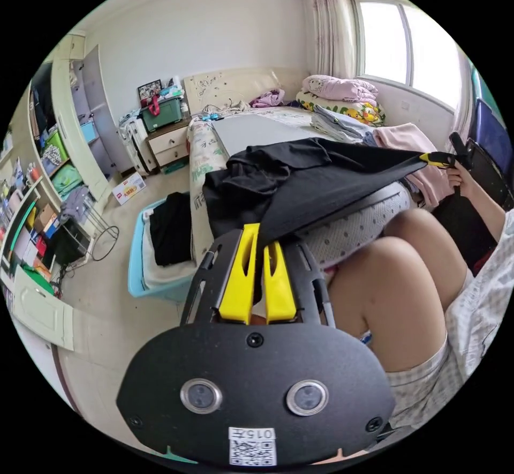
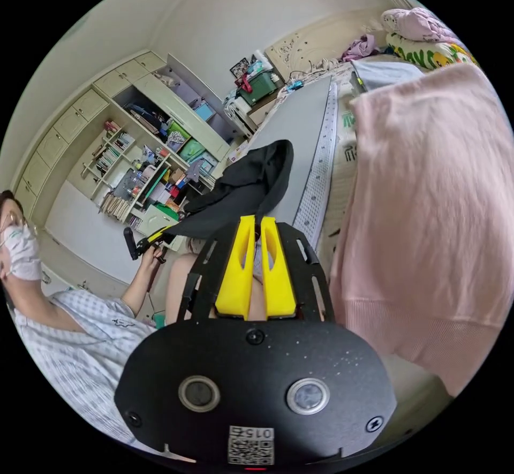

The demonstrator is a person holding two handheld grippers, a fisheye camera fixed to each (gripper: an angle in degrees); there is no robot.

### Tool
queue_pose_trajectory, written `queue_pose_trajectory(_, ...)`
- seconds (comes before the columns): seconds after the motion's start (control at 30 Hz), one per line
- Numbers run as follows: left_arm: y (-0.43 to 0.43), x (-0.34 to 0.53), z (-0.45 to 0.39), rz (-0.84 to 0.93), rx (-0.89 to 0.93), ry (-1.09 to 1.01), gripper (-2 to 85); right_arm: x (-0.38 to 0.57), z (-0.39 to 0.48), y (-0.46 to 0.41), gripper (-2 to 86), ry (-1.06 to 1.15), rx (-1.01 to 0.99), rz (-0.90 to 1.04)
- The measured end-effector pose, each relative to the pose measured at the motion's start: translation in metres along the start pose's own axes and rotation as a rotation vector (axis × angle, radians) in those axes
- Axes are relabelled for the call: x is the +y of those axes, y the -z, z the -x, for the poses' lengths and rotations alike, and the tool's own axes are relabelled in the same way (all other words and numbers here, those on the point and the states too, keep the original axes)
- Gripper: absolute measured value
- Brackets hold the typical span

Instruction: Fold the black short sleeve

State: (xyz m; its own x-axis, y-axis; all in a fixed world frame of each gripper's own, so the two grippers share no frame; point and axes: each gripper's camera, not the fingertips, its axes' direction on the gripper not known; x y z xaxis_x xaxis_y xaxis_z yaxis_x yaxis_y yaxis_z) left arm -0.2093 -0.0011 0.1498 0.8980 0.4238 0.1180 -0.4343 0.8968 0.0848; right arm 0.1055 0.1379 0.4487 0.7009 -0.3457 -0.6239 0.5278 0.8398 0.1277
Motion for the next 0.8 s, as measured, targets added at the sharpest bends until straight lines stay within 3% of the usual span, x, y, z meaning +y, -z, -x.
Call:
queue_pose_trajectory(0.27, -0.023, 0.094, 0.006, 0.094, -0.14, 0.237, 5.0, 0.035, -0.043, -0.031, 0.5, -0.101, 0.005, 0.074)
queue_pose_trajectory(0.37, -0.019, 0.124, 0.032, 0.021, -0.054, 0.418, 6.3, 0.039, -0.055, -0.03, 0.6, -0.132, -0.037, 0.055)
queue_pose_trajectory(0.53, -0.013, 0.229, 0.104, -0.168, 0.172, 0.927, 10.4, 0.045, -0.062, -0.029, 0.6, -0.148, -0.033, 0.048)
queue_pose_trajectory(0.8, -0.065, 0.293, 0.159, -0.289, 0.457, 1.092, 14.3, 0.051, -0.07, -0.026, 0.5, -0.188, -0.038, 0.042)
